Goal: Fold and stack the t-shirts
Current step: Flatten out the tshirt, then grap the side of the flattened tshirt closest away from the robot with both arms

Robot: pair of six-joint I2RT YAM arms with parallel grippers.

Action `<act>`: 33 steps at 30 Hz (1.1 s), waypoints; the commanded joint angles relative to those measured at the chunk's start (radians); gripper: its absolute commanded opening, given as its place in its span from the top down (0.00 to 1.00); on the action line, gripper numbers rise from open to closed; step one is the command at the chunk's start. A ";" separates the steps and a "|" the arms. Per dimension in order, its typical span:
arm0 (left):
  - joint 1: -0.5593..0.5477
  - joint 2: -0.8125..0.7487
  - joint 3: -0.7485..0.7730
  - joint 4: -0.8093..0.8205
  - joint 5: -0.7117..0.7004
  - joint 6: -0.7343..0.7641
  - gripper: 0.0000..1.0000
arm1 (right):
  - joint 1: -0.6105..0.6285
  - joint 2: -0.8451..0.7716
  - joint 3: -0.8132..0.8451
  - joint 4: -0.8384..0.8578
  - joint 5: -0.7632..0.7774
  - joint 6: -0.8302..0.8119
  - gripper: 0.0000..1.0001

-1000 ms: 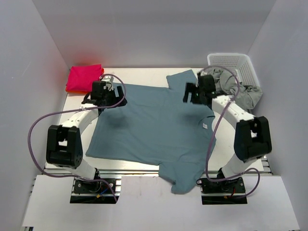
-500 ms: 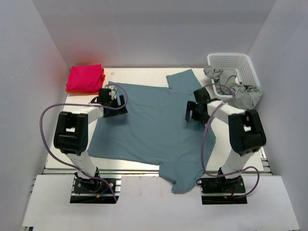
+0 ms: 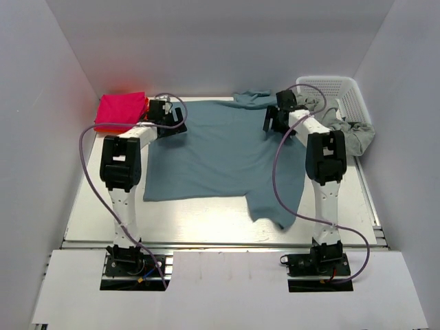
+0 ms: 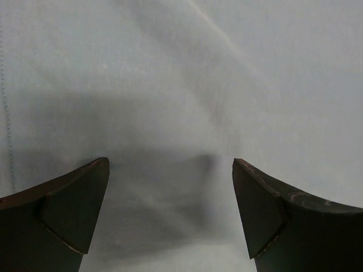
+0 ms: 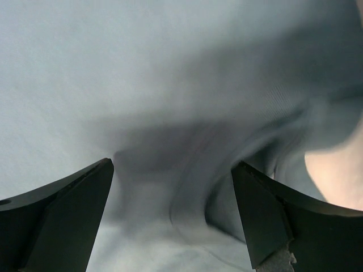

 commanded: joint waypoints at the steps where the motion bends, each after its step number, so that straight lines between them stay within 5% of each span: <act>1: 0.018 0.040 0.078 -0.096 0.028 -0.002 0.00 | -0.028 0.073 0.180 -0.073 -0.039 -0.073 0.10; 6: 0.018 -0.014 0.099 -0.107 0.124 0.038 0.00 | -0.023 -0.015 0.171 -0.099 -0.105 -0.123 0.10; 9: -0.002 -0.162 -0.009 -0.073 0.147 0.048 0.00 | -0.006 -0.193 -0.070 -0.038 -0.157 -0.147 0.10; 17: -0.002 -0.655 -0.451 -0.090 0.063 -0.056 0.00 | 0.069 -0.755 -0.634 0.117 -0.280 -0.095 0.10; 21: 0.016 -0.865 -0.722 -0.162 -0.007 -0.139 0.00 | 0.215 -0.919 -0.854 0.097 -0.484 -0.104 0.10; 28: 0.001 -1.196 -0.965 -0.217 -0.117 -0.242 0.00 | 0.464 -0.945 -1.014 0.005 -0.449 -0.025 0.10; 33: 0.001 -1.259 -0.997 -0.207 -0.117 -0.260 0.00 | 0.537 -0.888 -1.067 0.040 -0.337 0.034 0.10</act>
